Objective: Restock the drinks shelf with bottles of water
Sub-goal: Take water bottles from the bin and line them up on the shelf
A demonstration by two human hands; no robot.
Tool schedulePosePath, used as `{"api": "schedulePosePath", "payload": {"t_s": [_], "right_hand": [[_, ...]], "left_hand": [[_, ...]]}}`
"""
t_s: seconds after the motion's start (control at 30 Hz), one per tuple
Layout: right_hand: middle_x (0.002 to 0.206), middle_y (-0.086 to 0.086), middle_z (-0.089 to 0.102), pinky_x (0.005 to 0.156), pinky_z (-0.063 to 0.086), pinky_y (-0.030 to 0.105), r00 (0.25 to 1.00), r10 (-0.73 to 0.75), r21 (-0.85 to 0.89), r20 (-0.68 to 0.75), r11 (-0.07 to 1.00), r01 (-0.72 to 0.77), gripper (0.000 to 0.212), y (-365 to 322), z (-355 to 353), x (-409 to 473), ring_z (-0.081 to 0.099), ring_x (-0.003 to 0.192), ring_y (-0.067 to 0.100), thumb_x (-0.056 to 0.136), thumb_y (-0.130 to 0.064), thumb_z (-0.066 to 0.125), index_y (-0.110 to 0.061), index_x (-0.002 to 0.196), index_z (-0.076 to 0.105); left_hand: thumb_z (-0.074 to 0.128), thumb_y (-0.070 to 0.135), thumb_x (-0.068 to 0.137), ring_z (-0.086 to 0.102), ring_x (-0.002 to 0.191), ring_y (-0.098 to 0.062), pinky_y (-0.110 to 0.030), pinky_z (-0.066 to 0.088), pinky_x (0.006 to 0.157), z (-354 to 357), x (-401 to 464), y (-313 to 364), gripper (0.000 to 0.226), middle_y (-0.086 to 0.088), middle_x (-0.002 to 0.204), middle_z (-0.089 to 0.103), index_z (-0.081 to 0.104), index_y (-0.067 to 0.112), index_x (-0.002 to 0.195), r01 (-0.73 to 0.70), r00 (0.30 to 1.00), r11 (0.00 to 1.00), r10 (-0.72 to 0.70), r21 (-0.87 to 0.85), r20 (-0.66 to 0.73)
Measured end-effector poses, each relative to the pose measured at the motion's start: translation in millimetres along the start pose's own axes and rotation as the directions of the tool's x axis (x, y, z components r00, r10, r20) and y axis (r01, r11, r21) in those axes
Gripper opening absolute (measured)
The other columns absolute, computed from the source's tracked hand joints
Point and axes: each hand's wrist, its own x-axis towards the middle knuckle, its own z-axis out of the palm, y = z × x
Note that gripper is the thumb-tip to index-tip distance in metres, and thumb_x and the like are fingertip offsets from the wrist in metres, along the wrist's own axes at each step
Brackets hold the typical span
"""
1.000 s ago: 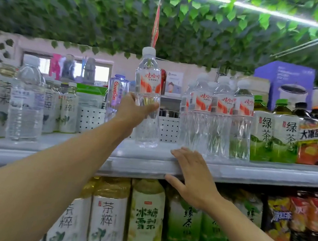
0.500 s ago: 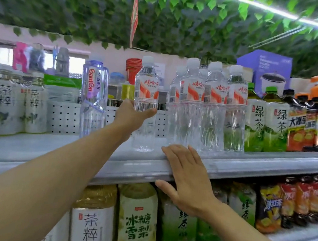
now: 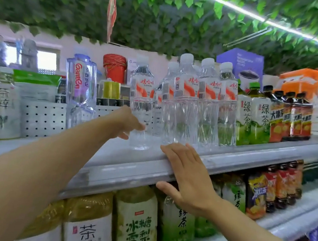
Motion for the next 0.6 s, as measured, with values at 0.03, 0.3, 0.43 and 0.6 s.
{"api": "schedulePosePath", "payload": {"t_s": [0.03, 0.3, 0.43, 0.6], "right_hand": [[0.135, 0.000, 0.040, 0.114, 0.017, 0.040, 1.000, 0.001, 0.002, -0.004, 1.000, -0.001, 0.067, 0.0, 0.7, -0.3, 0.035, 0.128, 0.018, 0.090, -0.062, 0.033, -0.016, 0.138, 0.036], [0.135, 0.000, 0.040, 0.114, 0.020, 0.041, 1.000, 0.005, -0.018, -0.020, 1.000, -0.005, 0.069, 1.5, 4.2, -1.1, 0.035, 0.127, 0.018, 0.089, -0.062, 0.032, -0.014, 0.139, 0.037], [0.135, 0.000, 0.041, 0.114, 0.018, 0.039, 1.000, 0.007, -0.009, -0.025, 1.000, -0.007, 0.069, 0.6, 4.2, 0.0, 0.036, 0.127, 0.017, 0.089, -0.063, 0.032, -0.015, 0.138, 0.038], [0.134, -0.002, 0.040, 0.115, 0.016, 0.038, 1.000, 0.010, -0.006, -0.024, 1.000, -0.010, 0.069, 0.0, 3.2, -0.3, 0.036, 0.126, 0.016, 0.090, -0.065, 0.026, -0.016, 0.137, 0.038]], "left_hand": [[0.069, 0.010, 0.084, 0.056, 0.107, -0.032, -0.036, 0.051, 0.076, 3.0, 6.1, 1.5, 0.050, -0.012, 0.120, 0.055, 0.044, 0.004, 0.127, 0.004, 1.000, 1.000, -0.004, 0.013, 0.005], [0.064, 0.003, 0.086, 0.048, 0.122, -0.039, -0.046, 0.049, 0.092, 29.2, 52.0, 10.2, 0.056, -0.022, 0.140, 0.043, 0.037, 0.001, 0.136, 0.049, 0.997, 0.999, -0.050, 0.012, 0.066], [0.065, 0.003, 0.085, 0.050, 0.121, -0.039, -0.046, 0.050, 0.092, 37.9, 67.2, 12.3, 0.057, -0.021, 0.140, 0.044, 0.039, 0.004, 0.137, 0.060, 0.995, 0.998, -0.061, 0.016, 0.080], [0.065, 0.003, 0.085, 0.049, 0.123, -0.038, -0.044, 0.050, 0.090, 42.2, 79.6, 13.6, 0.060, -0.020, 0.141, 0.044, 0.039, 0.007, 0.138, 0.057, 0.988, 0.998, -0.057, 0.004, 0.145]]}}
